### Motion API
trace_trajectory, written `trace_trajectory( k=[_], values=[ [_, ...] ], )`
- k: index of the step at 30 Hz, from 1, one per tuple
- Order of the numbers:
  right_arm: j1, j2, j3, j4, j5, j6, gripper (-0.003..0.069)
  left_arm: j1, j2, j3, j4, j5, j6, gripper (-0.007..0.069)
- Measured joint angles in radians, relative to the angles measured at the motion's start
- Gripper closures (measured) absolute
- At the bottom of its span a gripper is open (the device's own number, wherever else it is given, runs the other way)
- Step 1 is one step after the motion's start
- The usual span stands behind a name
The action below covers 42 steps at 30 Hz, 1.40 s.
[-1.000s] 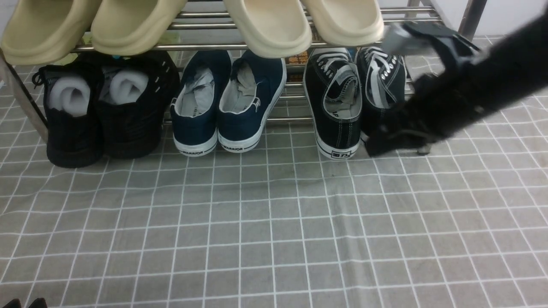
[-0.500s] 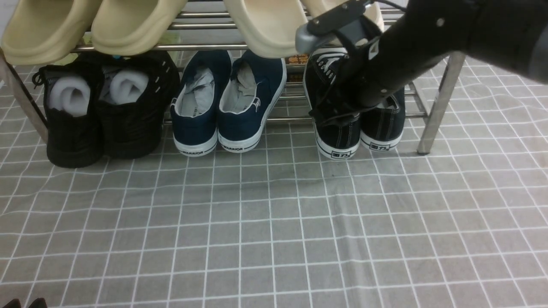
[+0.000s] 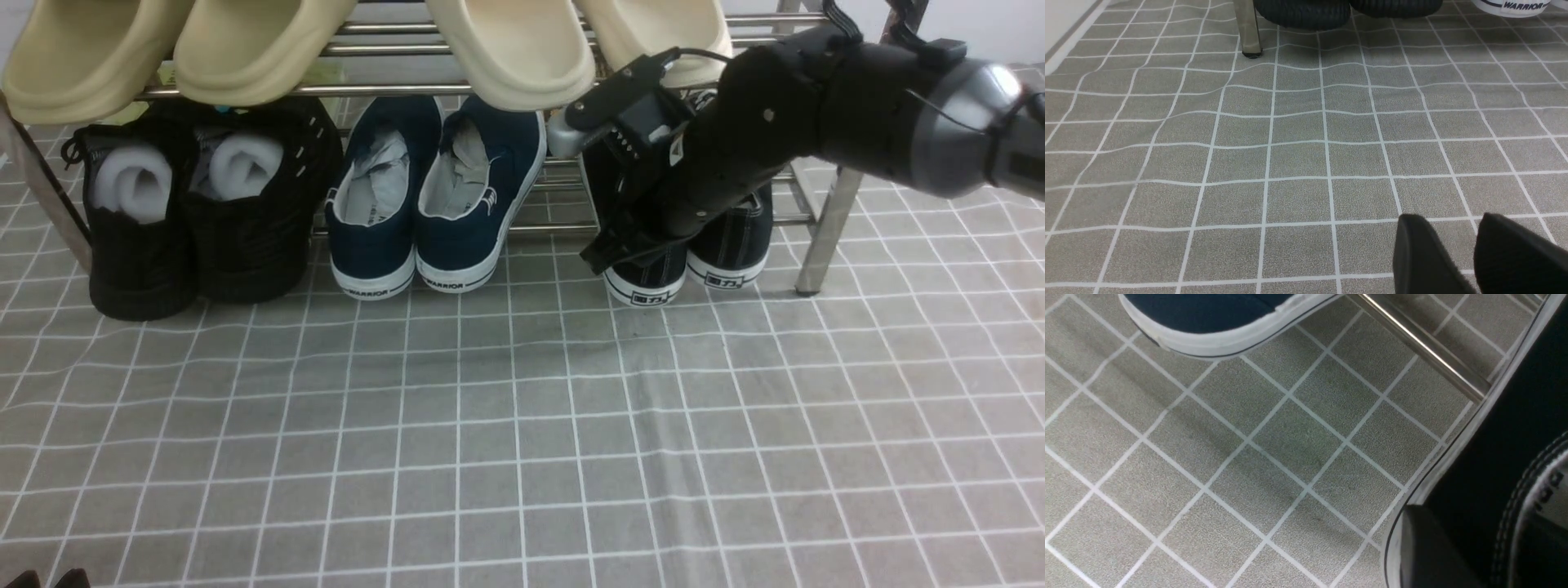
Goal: Take the shoes off the shelf with your hand from the grey coffee tablecloth.
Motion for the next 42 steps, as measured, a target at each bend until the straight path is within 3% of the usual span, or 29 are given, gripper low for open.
trace_trajectory(
  k=[1,3,5,24,29,42],
  values=[
    [0.0,-0.002,-0.001,0.0,0.001,0.0,0.0551,0.0,0.0,0.0,0.0,0.0,0.0,0.0384],
    [0.0,-0.008,-0.001,0.0,0.012,0.0,0.0629,0.0,0.0,0.0,0.0,0.0,0.0,0.0384],
    [0.0,-0.022,-0.001,0.003,0.031,0.0,0.0648,0.0,0.0,0.0,0.0,0.0,0.0,0.0384],
    [0.002,-0.261,0.0,0.15,0.439,-0.002,0.0646,0.0,0.0,0.0,0.0,0.0,0.0,0.0384],
    [0.044,-0.324,0.0,0.153,0.563,-0.003,0.0645,0.0,0.0,0.0,0.0,0.0,0.0,0.0384],
    [0.199,-0.379,0.144,0.147,0.569,0.104,0.0644,0.0,0.0,0.0,0.0,0.0,0.0,0.0384]
  ],
)
